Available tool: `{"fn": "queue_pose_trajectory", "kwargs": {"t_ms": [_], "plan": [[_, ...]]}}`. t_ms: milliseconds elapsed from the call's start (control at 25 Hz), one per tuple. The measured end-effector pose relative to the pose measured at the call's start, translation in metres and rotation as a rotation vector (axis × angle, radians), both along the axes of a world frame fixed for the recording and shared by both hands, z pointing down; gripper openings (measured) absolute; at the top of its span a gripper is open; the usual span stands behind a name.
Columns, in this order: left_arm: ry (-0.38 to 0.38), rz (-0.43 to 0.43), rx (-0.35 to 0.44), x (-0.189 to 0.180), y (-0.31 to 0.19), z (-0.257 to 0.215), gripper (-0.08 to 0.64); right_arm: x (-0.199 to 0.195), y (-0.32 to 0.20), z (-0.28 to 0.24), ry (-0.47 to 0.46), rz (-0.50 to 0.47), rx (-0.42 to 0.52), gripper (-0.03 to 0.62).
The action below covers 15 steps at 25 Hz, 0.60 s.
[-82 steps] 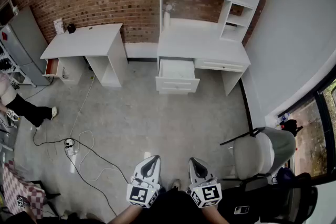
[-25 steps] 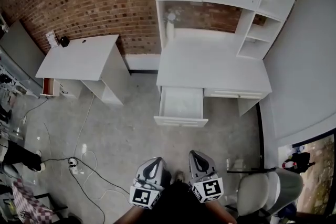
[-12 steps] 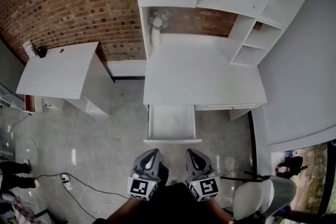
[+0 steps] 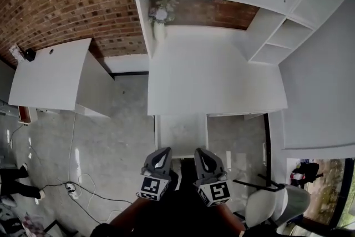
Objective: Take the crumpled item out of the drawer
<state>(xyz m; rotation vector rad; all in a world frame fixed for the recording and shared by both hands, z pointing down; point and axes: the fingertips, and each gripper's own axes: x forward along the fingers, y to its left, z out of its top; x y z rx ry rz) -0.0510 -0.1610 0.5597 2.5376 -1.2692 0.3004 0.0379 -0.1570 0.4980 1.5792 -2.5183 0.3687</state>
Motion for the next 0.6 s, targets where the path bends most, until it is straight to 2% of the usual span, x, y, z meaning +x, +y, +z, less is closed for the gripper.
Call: {"fn": "queue_pose_trajectory", "kwargs": {"t_ms": [120, 280, 440, 600], "plan": [[-0.044, 0.001, -0.036, 0.008, -0.032, 0.030, 0.025, 0.002, -0.038, 0.011, -0.008, -0.029, -0.012, 0.012], [-0.087, -0.022, -0.128, 0.019, -0.059, 0.074, 0.025, 0.009, -0.068, 0.021, 0.010, -0.066, -0.044, 0.012], [-0.148, -0.031, -0.251, 0.028, -0.092, 0.144, 0.026, 0.018, -0.107, 0.037, 0.002, -0.072, -0.090, 0.012], [-0.214, -0.011, -0.411, 0.037, -0.109, 0.227, 0.031, 0.025, -0.134, 0.053, -0.005, -0.081, -0.115, 0.012]]}}
